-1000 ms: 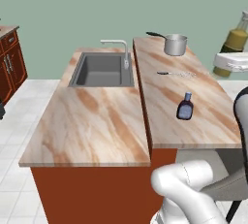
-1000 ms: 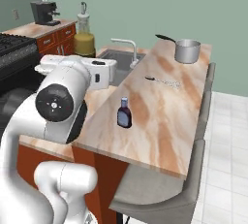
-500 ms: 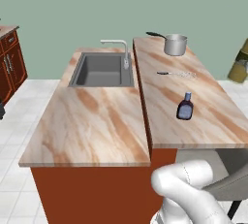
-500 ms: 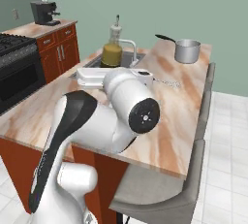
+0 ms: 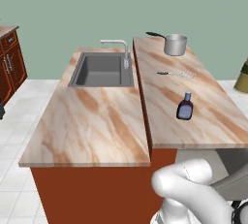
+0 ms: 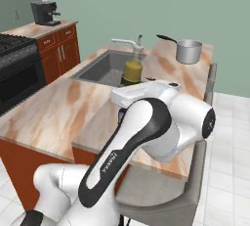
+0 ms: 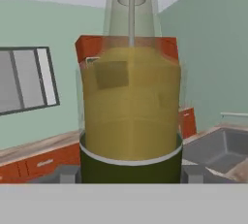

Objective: Move the condiment bottle and oil and vinegar bottle from the cabinet to the dining counter.

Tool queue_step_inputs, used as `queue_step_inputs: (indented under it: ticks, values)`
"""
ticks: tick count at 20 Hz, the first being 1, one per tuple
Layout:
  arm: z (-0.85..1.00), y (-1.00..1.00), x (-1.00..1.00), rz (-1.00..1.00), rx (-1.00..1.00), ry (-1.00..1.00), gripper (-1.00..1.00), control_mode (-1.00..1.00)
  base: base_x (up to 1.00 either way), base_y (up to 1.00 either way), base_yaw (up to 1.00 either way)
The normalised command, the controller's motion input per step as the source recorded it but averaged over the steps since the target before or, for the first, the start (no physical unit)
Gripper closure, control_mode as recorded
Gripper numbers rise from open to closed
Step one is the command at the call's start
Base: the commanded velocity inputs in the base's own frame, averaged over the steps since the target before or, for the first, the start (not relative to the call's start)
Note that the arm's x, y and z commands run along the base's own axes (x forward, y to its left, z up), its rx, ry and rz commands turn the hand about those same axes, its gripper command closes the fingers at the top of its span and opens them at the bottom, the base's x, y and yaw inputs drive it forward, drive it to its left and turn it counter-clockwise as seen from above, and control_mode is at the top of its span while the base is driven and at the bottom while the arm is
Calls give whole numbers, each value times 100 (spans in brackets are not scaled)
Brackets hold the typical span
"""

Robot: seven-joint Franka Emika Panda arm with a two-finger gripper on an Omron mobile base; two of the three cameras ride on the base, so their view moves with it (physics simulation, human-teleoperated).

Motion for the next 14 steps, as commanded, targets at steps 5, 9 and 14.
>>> queue_step_inputs:
  ticks: [5, 9, 14]
  values:
    - [-26, -36, 12, 35, 0, 0, 100, -100, 0, 0, 0]
    - [-26, -33, 18, 33, 0, 0, 100, -100, 0, 0, 0]
    - [-32, -31, 17, 27, 0, 0, 100, -100, 0, 0, 0]
